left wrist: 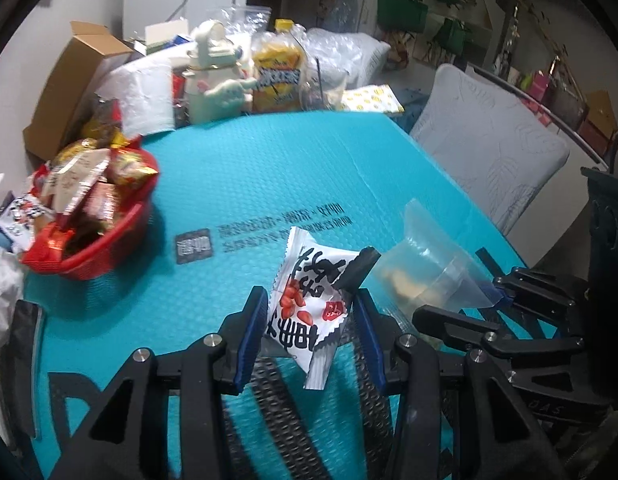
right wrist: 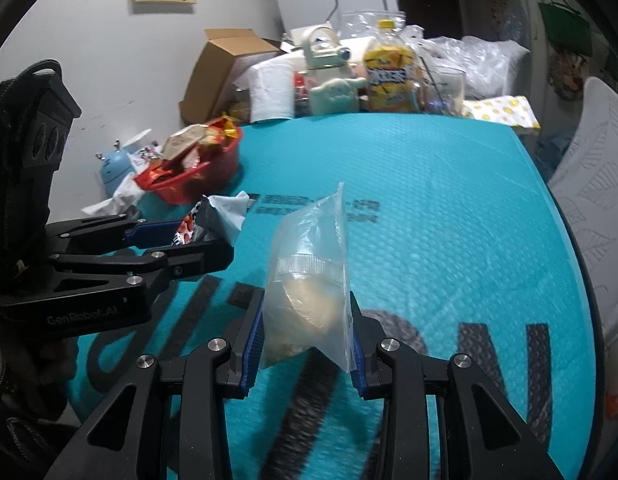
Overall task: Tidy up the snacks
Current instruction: 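Carry the wrapper and clear bag over the red basket with both tools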
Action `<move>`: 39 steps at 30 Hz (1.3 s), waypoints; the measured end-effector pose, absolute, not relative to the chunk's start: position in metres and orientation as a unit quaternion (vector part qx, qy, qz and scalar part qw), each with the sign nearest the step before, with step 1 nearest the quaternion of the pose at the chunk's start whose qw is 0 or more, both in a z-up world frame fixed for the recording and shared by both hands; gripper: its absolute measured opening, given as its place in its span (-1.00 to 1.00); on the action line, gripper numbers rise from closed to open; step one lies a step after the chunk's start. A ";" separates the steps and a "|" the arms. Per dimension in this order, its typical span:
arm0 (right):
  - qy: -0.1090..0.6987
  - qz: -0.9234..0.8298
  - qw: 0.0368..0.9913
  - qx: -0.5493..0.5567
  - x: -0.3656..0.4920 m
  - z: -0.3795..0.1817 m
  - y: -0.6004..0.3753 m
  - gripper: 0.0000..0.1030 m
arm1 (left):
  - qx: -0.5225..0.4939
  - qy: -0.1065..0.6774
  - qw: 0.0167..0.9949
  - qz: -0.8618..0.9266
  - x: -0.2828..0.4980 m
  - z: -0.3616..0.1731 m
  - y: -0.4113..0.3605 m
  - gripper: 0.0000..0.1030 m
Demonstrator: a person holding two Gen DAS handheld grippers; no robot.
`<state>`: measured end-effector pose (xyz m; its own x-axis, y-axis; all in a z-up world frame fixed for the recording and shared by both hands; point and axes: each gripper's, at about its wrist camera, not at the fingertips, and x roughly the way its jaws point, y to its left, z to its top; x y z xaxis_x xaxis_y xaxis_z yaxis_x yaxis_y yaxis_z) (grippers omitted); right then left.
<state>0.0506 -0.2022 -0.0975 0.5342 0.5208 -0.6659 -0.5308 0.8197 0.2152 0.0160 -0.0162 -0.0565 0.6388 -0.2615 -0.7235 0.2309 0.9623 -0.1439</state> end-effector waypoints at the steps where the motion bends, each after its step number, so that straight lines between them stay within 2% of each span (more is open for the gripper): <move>1: 0.376 0.304 0.875 -0.007 0.050 -0.095 -0.199 -0.32 | -0.021 0.399 0.907 -0.134 0.014 -0.054 -0.013 -0.16; 13: 0.344 0.362 0.866 -0.031 0.060 -0.061 -0.145 -0.31 | -0.032 0.354 0.932 -0.067 0.008 -0.023 0.050 -0.16; 22: 0.334 0.399 0.853 -0.045 0.080 -0.051 -0.098 -0.31 | -0.031 0.333 0.942 -0.016 0.032 -0.011 0.094 -0.16; 39: 0.302 0.409 0.858 -0.069 0.140 -0.028 -0.048 -0.31 | -0.037 0.359 0.932 -0.014 0.090 -0.035 0.128 -0.16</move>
<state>0.1401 -0.0485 -0.0276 0.4834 0.6601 -0.5750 -0.7432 0.6566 0.1288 0.0901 0.1279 -0.0349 0.7415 -0.0530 -0.6688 0.0000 0.9969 -0.0789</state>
